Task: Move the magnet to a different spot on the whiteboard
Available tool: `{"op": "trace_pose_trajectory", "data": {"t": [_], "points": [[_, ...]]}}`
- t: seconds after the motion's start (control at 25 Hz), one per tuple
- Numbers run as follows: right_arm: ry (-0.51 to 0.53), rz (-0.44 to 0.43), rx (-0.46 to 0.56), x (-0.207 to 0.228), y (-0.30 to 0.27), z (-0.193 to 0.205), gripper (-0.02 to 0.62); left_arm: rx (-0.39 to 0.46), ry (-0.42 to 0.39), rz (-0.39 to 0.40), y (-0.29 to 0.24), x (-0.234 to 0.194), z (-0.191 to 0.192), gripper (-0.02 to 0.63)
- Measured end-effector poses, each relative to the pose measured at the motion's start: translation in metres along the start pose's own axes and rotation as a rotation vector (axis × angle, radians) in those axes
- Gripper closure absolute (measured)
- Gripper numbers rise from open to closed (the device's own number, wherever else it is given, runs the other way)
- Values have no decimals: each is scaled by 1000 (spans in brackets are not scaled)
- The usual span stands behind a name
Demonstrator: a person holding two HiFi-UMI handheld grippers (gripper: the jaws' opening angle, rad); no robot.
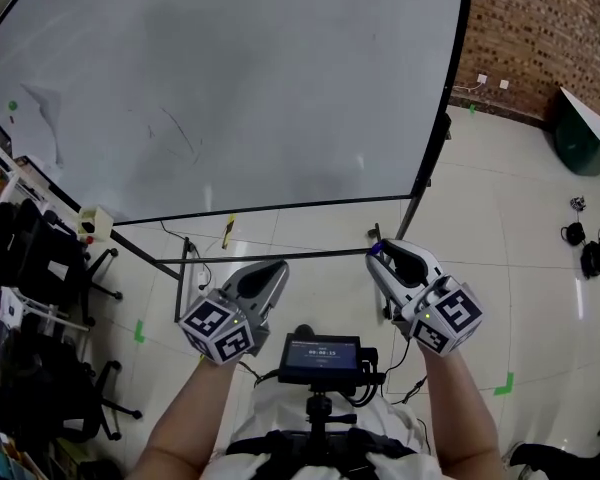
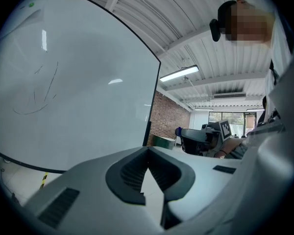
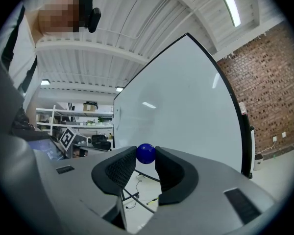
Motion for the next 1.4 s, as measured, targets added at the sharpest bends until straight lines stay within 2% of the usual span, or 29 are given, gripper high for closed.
{"op": "trace_pose_trajectory", "data": {"t": [0.32,0.64,1.08,1.28,1.4], "points": [[21,5,-26,20,-62,6,443,1,-7,-4,-12,-53,-29,571],[92,37,-42,44,-116,0,443,8,-21,4,-29,-97,-58,571],[151,126,-82,73,-176,-5,443,-19,-78,55,-53,-141,-86,571],[196,141,-101,79,-202,-13,443,-16,-82,72,-54,-158,-99,571],[188,161,-108,84,-218,-15,443,-15,-76,80,-52,-170,-102,571]]}}
Point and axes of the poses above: the fingertips, and each gripper's own axes: y backward along the fingers, x to its right, z out of its underside, the point moved 4 cm from there along y, backward along the fingers, and after that the axes turned 15 degrees about y, right-handed, at the moved point
